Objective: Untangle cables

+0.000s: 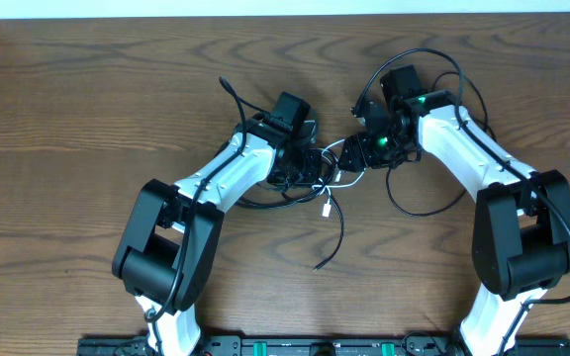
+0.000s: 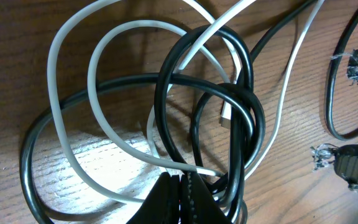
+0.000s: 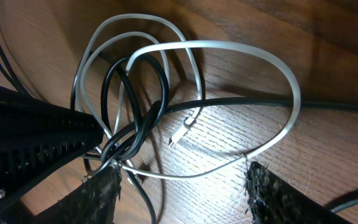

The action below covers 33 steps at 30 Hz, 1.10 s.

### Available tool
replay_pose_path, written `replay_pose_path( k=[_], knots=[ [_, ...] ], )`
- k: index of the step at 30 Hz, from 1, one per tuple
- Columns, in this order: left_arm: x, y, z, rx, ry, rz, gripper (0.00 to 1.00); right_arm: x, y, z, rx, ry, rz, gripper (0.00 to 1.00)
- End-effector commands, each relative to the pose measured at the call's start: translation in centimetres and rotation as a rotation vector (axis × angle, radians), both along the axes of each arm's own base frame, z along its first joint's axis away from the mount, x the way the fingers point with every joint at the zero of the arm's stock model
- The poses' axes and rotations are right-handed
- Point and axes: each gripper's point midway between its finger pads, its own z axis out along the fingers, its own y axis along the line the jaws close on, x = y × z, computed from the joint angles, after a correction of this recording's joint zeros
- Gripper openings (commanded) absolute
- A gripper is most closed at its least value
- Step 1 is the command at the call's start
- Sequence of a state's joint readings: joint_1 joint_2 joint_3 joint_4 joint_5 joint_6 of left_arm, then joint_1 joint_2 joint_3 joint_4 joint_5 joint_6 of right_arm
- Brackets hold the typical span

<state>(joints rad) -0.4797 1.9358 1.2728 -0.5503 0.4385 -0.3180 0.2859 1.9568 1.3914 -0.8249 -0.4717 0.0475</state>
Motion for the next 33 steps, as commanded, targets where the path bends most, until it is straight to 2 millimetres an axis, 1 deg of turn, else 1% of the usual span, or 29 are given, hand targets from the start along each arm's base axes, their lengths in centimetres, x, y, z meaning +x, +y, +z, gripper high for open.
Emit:
replay_pose_path(
  k=[1,33],
  knots=[
    [-0.49,0.37,-0.89,0.018,0.029,0.011,0.07,-0.29,0.31,-0.35,0.006,0.007,0.018,0.63],
    [-0.26,0.26,-0.85,0.013,0.022,0.018,0.08,-0.18,0.34,-0.34,0.007,0.002,0.018,0.64]
  ],
)
